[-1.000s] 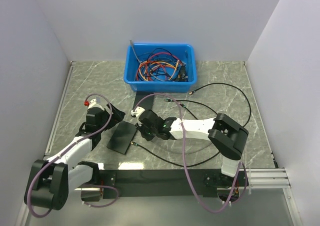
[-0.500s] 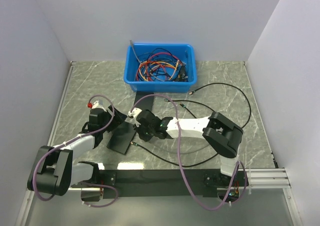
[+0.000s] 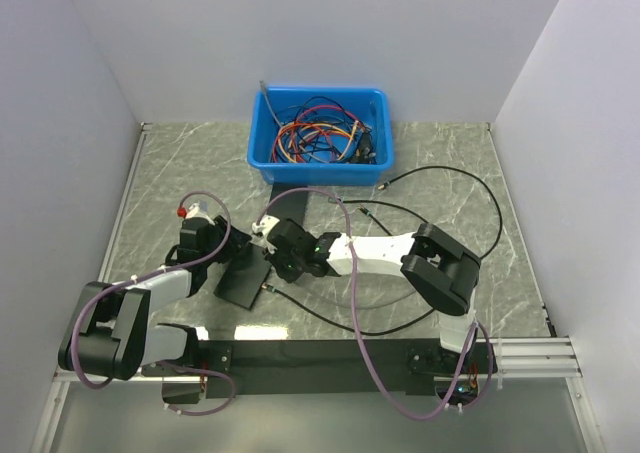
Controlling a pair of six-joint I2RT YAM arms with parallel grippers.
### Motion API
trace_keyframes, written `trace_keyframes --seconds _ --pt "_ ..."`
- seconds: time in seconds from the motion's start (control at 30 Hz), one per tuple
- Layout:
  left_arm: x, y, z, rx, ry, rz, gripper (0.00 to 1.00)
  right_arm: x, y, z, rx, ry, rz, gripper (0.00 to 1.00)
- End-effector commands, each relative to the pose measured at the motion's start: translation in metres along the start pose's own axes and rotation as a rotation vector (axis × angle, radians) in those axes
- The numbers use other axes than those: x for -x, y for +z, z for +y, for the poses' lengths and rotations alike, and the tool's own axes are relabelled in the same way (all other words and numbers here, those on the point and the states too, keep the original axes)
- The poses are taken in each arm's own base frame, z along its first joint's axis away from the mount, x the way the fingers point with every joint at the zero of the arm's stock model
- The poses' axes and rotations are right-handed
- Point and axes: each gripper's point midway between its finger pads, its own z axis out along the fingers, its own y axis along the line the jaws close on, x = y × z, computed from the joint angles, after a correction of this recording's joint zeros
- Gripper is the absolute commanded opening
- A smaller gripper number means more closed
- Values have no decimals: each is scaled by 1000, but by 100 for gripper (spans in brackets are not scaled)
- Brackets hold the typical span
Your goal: Insert the plug into the switch port
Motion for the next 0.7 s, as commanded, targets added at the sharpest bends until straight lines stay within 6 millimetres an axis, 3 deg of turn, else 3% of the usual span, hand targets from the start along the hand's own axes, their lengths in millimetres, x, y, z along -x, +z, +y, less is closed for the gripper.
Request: trace_keyframes --seconds 0.0,0.43,0.67 --pt "3 -1 -11 -54 -10 -11 49 15 -6 -1 -27 -20 -32 0" --pt "0 0 -11 -57 -4 -5 47 19 -8 15 -13 -42 -10 0" --pt "-2 1 -10 -55 0 1 46 13 -6 12 -35 -43 20 0"
